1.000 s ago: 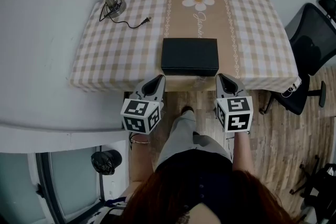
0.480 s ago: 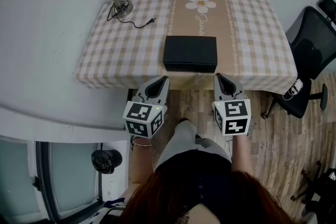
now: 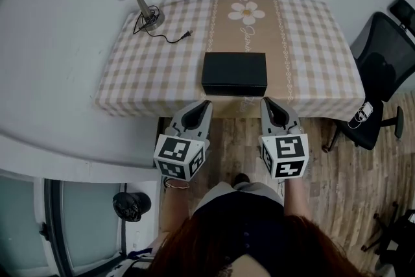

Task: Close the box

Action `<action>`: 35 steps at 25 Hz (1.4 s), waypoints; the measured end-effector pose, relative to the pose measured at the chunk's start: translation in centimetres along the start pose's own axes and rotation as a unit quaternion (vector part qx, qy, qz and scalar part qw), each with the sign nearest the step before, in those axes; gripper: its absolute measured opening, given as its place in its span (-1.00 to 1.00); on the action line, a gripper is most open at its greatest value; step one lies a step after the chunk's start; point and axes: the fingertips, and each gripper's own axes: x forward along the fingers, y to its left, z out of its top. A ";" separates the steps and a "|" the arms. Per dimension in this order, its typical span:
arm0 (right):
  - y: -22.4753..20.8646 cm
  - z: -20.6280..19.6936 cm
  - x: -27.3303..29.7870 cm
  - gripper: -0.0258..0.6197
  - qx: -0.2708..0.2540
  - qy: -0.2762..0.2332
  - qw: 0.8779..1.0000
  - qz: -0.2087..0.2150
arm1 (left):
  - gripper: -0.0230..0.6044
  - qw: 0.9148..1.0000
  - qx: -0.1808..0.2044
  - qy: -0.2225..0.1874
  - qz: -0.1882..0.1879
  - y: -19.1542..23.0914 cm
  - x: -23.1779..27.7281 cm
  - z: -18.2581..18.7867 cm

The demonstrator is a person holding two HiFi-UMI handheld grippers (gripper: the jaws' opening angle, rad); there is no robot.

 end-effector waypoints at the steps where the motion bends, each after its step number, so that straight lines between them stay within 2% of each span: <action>1: 0.2 0.1 -0.1 -0.87 -0.001 -0.003 1.000 -0.002 | -0.83 1.000 0.004 -0.001 0.000 -0.1 -0.1 0.0; 17: 2.6 1.7 -4.2 -0.87 0.016 -0.030 0.998 -0.051 | -0.83 0.999 0.034 -0.016 -0.031 -1.3 -4.3 1.4; 23: 3.7 2.2 -6.1 -0.87 0.031 -0.043 0.997 -0.051 | -0.83 0.998 0.038 -0.021 -0.039 -1.9 -5.8 1.5; 30: 5.1 2.5 -7.6 -0.87 -0.005 -0.043 0.997 -0.064 | -0.83 0.997 0.042 -0.028 -0.050 -3.2 -7.6 1.7; 35: 5.8 2.4 -8.5 -0.87 0.000 -0.043 0.997 -0.065 | -0.83 0.997 0.042 -0.031 -0.054 -3.5 -8.9 1.7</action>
